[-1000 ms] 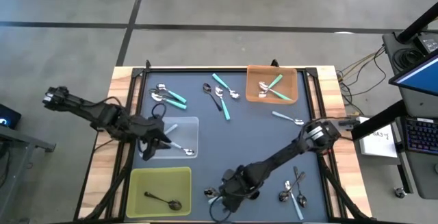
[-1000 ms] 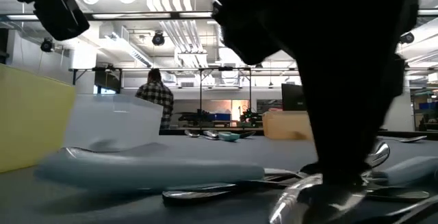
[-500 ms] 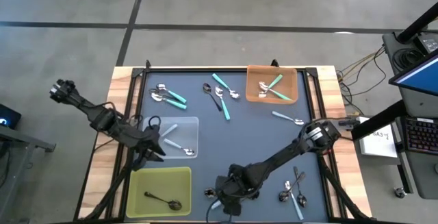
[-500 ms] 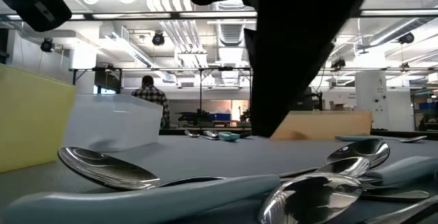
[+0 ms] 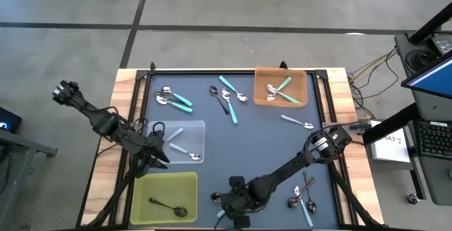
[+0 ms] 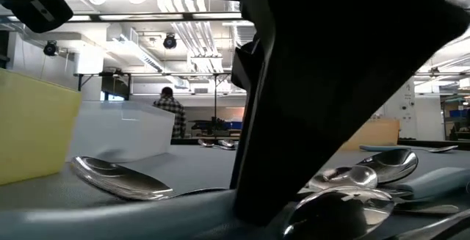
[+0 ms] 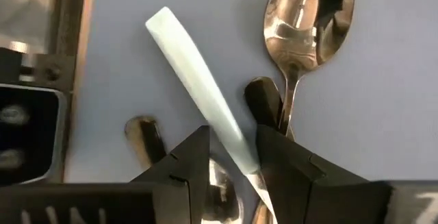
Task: Sort silverware by color (type)
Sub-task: Put the light blue spoon into the white bin
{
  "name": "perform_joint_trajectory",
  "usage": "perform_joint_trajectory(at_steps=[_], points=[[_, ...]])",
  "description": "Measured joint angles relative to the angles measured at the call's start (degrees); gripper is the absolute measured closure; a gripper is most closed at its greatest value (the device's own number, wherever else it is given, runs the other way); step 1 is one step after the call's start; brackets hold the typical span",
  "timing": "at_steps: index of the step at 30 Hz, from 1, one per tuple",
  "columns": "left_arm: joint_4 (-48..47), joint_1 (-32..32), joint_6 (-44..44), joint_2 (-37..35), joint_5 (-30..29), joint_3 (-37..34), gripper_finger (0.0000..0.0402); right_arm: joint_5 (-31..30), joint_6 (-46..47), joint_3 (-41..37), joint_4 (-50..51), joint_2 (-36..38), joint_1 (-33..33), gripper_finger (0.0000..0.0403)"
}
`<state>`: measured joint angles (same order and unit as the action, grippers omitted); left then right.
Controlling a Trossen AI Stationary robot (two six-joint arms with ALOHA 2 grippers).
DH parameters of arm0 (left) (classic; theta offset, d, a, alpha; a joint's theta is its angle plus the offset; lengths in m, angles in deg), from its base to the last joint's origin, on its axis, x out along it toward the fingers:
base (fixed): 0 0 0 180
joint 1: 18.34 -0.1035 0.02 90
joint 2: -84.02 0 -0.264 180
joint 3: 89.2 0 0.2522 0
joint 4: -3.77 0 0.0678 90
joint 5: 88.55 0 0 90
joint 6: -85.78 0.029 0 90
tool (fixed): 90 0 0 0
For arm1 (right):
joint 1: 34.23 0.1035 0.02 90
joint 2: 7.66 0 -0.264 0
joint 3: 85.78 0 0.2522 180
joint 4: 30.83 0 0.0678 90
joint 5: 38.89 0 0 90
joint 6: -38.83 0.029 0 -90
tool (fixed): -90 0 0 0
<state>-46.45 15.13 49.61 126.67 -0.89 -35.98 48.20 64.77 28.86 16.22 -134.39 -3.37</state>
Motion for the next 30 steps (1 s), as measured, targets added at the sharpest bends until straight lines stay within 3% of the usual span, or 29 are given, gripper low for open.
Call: perform_joint_trajectory(at_steps=[7, 13, 26, 30], points=[[0.0, 0.0, 0.0, 0.0, -0.1, -0.3, 0.0301, -0.4, -2.3, 0.1, -0.2, -1.3, 0.1, 0.0306], [0.0, 0.0, -0.4, 0.0, -0.1, -0.6, 0.0301, -0.5, -2.9, 0.0, -0.2, -0.9, 0.0, 0.0378], [1.5, 0.1, -0.4, 0.7, -1.3, -0.6, 0.0301, -0.4, -7.9, -0.2, -0.9, 5.9, -0.9, 0.0382], [5.0, 0.1, -0.4, 2.0, -5.8, -0.6, 0.0301, -5.5, -10.1, -0.2, -0.3, 8.5, -2.7, 0.0383]])
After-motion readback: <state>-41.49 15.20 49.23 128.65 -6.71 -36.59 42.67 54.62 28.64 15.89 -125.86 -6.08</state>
